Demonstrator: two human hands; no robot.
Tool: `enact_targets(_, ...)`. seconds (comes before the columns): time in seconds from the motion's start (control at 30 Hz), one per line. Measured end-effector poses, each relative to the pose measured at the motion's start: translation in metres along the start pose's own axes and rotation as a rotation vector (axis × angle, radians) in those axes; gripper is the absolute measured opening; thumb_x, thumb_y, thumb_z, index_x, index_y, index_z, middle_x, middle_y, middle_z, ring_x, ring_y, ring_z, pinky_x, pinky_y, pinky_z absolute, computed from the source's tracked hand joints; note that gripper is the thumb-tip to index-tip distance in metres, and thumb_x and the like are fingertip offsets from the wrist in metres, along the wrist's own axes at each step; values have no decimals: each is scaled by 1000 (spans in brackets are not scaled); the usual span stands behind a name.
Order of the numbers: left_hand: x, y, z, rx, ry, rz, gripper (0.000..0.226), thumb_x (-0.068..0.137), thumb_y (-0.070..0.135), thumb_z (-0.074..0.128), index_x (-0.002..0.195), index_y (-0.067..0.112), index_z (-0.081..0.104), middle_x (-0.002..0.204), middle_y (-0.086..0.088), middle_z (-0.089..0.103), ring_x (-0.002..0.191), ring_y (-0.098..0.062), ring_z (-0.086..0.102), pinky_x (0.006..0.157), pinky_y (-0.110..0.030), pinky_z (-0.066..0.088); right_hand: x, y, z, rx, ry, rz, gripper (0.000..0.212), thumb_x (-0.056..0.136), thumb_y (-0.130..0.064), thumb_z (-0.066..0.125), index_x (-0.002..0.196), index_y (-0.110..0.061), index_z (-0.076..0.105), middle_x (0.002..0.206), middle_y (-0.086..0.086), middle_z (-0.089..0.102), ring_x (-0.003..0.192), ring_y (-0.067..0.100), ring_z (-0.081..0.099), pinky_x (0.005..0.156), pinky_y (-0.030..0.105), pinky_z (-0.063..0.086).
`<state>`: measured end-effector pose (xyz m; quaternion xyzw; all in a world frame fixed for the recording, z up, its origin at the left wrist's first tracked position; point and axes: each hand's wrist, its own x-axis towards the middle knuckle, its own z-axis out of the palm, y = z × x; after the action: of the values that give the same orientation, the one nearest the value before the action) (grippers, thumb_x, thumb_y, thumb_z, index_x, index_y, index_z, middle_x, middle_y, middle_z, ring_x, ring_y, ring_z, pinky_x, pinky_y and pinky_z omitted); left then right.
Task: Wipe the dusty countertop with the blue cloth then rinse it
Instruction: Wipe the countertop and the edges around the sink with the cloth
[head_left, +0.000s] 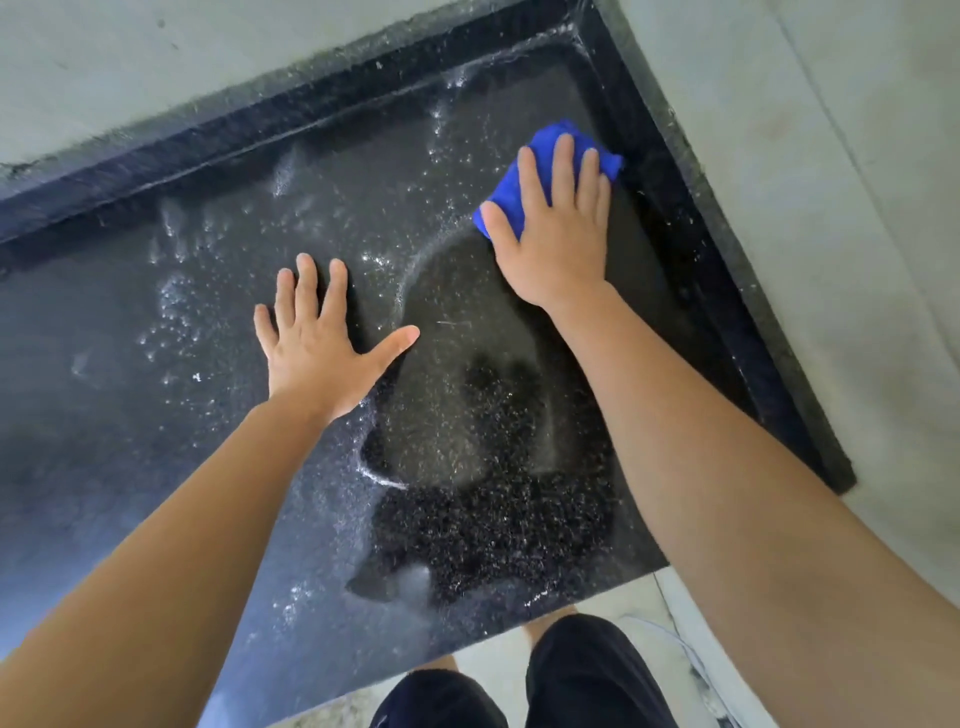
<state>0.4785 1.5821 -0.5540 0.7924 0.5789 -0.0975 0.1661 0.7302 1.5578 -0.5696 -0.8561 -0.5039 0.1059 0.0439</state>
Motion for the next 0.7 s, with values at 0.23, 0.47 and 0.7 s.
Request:
enact_targets(0.23, 0, -1, 4, -14, 19, -11, 110, 74, 94, 29, 158, 28, 2, 166, -1, -8, 152, -21, -12, 121, -53, -3, -23, -35, 11, -16, -61, -471, 71, 99, -62, 27, 156, -20, 28, 164, 16, 15, 151, 41, 10, 123, 51, 10)
enact_targets(0.47, 1, 0, 1, -9, -7, -15, 108, 75, 95, 24, 157, 31, -4, 165, 1, -14, 151, -21, -17, 121, -53, -7, 19, 53, -6, -22, 5, -270, 76, 97, -67, 32, 155, -19, 30, 163, 19, 17, 149, 44, 15, 121, 53, 15)
enact_targets(0.7, 3, 0, 0, -66, 1, -33, 108, 73, 93, 32, 157, 33, 1, 165, 3, -12, 151, -20, -16, 121, -52, -8, 106, -40, -10, 18, -38, -25, 78, 97, -66, 21, 159, -20, 11, 165, 19, -1, 151, 41, -4, 123, 52, -2)
